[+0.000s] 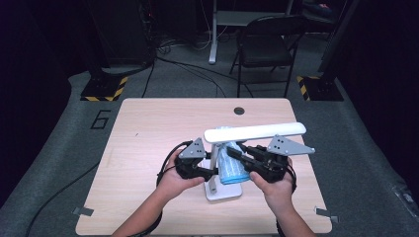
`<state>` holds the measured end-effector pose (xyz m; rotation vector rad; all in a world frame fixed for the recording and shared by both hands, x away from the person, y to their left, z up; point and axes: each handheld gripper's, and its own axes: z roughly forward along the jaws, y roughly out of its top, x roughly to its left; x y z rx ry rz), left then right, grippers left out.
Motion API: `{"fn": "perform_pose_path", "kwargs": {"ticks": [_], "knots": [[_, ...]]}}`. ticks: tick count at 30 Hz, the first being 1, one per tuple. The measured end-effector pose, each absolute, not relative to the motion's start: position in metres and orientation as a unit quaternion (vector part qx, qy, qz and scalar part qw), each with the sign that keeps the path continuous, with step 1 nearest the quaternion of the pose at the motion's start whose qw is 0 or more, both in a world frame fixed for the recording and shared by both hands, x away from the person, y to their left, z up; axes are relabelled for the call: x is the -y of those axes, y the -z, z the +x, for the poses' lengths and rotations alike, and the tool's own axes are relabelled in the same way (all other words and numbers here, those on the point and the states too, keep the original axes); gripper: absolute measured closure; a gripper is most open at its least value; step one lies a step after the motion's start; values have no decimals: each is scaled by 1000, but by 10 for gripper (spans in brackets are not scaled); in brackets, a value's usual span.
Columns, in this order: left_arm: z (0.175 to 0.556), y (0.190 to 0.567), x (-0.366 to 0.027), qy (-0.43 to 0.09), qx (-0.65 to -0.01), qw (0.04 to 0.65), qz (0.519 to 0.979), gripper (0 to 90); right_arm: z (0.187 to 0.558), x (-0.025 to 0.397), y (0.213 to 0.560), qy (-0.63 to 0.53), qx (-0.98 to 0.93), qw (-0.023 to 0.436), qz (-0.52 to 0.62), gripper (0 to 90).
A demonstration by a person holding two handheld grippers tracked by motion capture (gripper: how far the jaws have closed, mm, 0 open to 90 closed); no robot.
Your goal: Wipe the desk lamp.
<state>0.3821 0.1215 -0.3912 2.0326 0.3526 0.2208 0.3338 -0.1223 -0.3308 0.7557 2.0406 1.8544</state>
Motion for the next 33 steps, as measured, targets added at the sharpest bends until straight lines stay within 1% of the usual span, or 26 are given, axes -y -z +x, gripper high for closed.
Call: {"fn": "perform_pose_path", "kwargs": {"ticks": [5,7,13,17,26,31,33], "knots": [[384,393,-121,-88,-150,505,845,512,334,126,332,-645,-702,147,263,755],[383,393,-121,-90,-149,506,845,518,334,129,333,-645,-700,145,270,755],[382,391,-121,-97,-148,498,849,524,335,137,335,-646,-693,157,279,755],[382,391,-124,-102,-150,497,848,525,337,143,337,-650,-685,155,291,755],[383,390,-142,-105,-157,489,851,526,345,153,342,-650,-674,162,312,755],[385,392,-147,-95,-155,501,846,525,348,158,344,-651,-666,158,327,755],[384,393,-146,-100,-156,500,846,525,348,156,343,-650,-667,158,327,754]]}}
